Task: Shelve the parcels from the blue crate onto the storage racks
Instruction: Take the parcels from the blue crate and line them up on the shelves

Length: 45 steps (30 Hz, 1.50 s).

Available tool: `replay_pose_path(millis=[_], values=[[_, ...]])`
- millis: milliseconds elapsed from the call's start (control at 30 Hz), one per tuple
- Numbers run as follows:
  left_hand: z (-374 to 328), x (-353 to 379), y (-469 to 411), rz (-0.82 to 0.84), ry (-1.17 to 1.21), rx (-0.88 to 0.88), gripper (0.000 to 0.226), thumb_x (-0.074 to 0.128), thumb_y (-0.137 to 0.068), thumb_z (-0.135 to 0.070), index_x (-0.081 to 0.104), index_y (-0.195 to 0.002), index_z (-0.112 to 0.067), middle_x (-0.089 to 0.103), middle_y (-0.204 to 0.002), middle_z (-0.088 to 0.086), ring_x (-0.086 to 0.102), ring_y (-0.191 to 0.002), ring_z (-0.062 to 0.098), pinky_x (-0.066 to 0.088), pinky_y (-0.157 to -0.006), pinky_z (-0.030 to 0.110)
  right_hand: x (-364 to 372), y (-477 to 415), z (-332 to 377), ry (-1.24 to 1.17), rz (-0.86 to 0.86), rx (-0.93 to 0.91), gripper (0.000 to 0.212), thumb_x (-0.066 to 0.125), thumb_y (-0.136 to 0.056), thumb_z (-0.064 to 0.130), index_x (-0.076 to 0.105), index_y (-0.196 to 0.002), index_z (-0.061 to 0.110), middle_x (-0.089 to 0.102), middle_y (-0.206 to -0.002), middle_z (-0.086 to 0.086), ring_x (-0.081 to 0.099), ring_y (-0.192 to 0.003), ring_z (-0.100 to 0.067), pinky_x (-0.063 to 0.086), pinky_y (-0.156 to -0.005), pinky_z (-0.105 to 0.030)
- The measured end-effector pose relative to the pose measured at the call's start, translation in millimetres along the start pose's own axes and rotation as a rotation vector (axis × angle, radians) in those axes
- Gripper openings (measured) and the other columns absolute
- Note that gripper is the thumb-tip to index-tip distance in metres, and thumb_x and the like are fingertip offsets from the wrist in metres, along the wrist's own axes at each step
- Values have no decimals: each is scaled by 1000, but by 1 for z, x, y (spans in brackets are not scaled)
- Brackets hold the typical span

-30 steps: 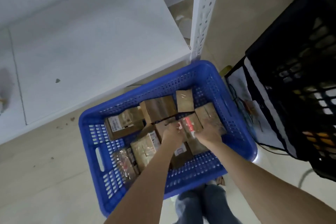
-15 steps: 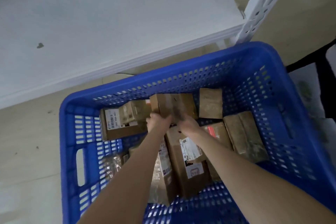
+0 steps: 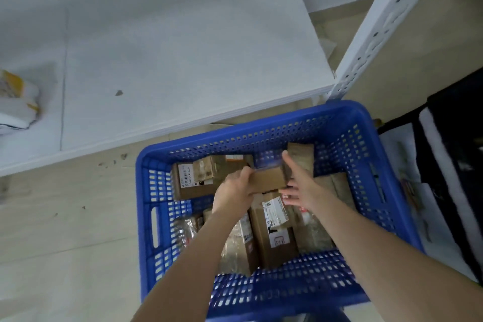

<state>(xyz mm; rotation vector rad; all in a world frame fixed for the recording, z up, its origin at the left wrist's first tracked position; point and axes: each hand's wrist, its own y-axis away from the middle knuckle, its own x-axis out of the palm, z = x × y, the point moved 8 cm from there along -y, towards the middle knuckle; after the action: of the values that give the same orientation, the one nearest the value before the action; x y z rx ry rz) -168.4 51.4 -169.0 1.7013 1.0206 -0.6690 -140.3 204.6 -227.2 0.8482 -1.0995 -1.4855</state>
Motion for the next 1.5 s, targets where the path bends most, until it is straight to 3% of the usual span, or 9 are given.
replay_pose_path(millis=[133, 267, 400, 467, 633, 833, 1000, 1133, 1500], values=[[-24, -67, 57, -60, -69, 178, 51, 61, -85, -14, 42, -131, -24, 42, -138, -8, 39, -129, 13, 46, -98, 29, 13, 89, 10, -138, 44, 44, 40, 70, -83, 34, 58, -111, 8, 61, -110, -18, 61, -97, -28, 56, -70, -37], [-31, -123, 104, -5, -82, 163, 71, 61, -86, -9, 25, -143, -30, 21, -150, -9, 44, -126, 17, 48, -95, 27, 24, 173, 25, -174, 86, 8, 34, 68, -84, 15, 59, -116, 5, 65, -105, -16, 63, -97, -29, 56, -77, -39], [-35, -195, 140, -9, 279, -150, 48, 36, -96, -6, 40, -139, -27, 50, -130, 2, 59, -100, 22, 51, -72, 28, 34, 252, 43, -169, 126, -74, 39, 67, -83, 3, 54, -120, 9, 67, -102, -12, 65, -90, -25, 56, -63, -36], [-39, -230, 154, -46, 426, -226, 41, 29, -99, -13, 49, -133, -23, 58, -126, 5, 57, -106, 24, 50, -85, 31, 38, 285, 53, -134, 157, -141, 51, 69, -78, -1, 52, -124, 15, 67, -109, -12, 64, -97, -27, 54, -66, -37], [-67, -298, 199, -22, 515, -238, 49, 45, -98, -26, 35, -142, -7, 50, -138, 12, 49, -124, 29, 39, -103, 36, 56, 372, 82, -76, 256, -282, 57, 68, -76, -6, 54, -123, 22, 66, -114, -8, 59, -107, -29, 51, -82, -43], [-90, -363, 262, -88, 655, -208, 47, 52, -94, -30, 47, -135, -7, 57, -131, 10, 55, -116, 28, 45, -101, 46, 60, 470, 109, -36, 324, -422, 54, 64, -80, -9, 55, -124, 21, 70, -110, -7, 63, -102, -26, 52, -72, -37], [-113, -407, 311, -180, 745, -148, 39, 56, -94, -23, 51, -128, -5, 60, -126, 11, 58, -113, 29, 47, -98, 48, 53, 542, 125, 146, 285, -555, 46, 68, -84, 3, 55, -120, 28, 70, -106, -4, 64, -103, -27, 50, -94, -47], [-120, -440, 341, -273, 733, -108, 40, 58, -92, -21, 49, -128, -6, 58, -125, 12, 57, -113, 31, 49, -95, 49, 55, 583, 132, 265, 234, -627, 48, 71, -85, 19, 54, -129, 27, 70, -107, 0, 65, -98, -23, 51, -91, -46], [-91, -506, 384, -277, 760, -41, 32, 42, -99, -19, 49, -126, -3, 57, -125, 13, 56, -105, 27, 52, -89, 44, 113, 654, 145, 309, 175, -765, 54, 62, -91, 14, 44, -141, 24, 63, -103, 2, 61, -87, -18, 49, -80, -38]])
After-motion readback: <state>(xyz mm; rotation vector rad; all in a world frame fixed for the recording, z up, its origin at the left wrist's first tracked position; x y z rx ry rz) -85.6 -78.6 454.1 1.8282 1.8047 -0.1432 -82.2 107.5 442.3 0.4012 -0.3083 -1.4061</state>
